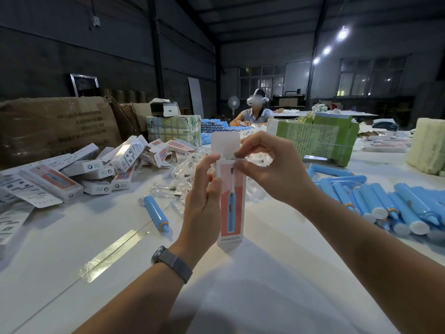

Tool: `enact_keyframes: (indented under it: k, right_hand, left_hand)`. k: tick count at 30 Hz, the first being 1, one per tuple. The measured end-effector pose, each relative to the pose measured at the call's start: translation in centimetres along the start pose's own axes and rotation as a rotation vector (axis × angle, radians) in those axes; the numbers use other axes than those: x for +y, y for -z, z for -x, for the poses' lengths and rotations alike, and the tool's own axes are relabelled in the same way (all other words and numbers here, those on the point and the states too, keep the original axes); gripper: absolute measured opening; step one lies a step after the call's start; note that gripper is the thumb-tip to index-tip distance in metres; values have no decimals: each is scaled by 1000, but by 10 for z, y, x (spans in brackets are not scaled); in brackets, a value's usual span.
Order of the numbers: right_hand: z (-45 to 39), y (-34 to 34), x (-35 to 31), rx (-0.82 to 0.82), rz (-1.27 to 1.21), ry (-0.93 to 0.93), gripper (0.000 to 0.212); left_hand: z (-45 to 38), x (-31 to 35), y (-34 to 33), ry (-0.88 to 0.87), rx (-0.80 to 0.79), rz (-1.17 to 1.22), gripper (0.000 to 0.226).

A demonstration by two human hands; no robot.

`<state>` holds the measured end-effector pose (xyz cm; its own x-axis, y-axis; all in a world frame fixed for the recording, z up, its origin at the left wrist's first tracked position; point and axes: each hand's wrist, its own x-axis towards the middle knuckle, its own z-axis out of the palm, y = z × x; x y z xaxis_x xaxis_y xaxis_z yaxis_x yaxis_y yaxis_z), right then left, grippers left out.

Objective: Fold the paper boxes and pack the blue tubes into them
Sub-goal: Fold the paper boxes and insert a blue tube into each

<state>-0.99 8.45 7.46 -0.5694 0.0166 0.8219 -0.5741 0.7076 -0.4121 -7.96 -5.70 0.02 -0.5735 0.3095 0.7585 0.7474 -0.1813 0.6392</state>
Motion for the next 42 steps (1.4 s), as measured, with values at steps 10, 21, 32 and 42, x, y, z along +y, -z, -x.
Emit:
enact_keyframes:
  k: [10,21,32,42]
  right_hand:
    - [0,-6,-10,34,-28,87,64]
    - [-4,-3,-18,-60,139,80,4]
    - [-4,-9,-17,-111,-31,-170,11]
    - [-3,-13,-19,-44,-17,-172,10]
  left_hand:
    - [4,1,0,16,8,67,37]
    - [2,-6,-3,-40,-6,48,38]
    - [4,-5,-3,-29,-3,-22,44]
    - [6,-4,-4,-71,-3,-97,42]
